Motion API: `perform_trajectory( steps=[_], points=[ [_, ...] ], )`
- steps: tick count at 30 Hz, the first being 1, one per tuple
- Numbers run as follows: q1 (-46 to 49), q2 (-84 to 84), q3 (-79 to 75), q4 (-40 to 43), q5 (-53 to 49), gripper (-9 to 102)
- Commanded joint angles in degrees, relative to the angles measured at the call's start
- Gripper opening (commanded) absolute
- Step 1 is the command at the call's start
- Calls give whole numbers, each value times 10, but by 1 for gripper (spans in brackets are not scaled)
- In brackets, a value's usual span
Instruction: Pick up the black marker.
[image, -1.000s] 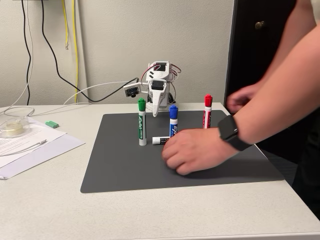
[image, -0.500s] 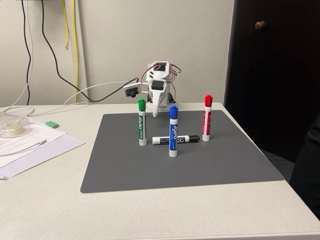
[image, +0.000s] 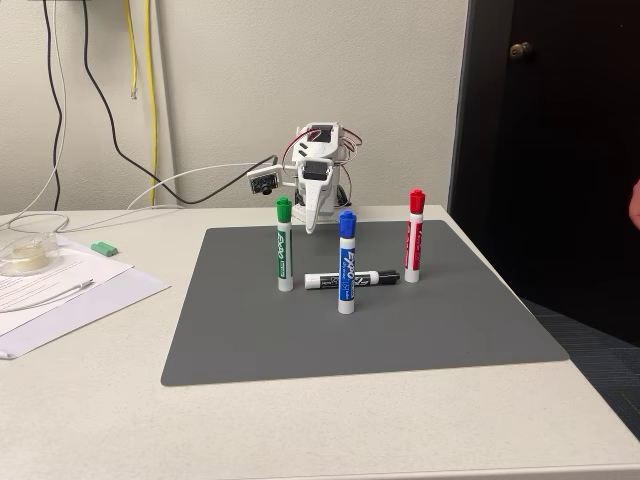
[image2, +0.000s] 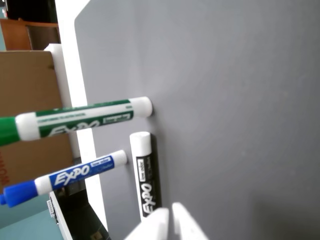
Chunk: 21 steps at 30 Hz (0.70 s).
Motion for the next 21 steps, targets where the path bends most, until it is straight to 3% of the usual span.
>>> perform_trajectory(
  steps=[1, 11, 21],
  points=[
    [-4, 4, -3, -1, 3, 0],
    [-6, 5, -3, -38, 52, 0],
    [-42, -47, -67, -98, -10, 5]
  ],
)
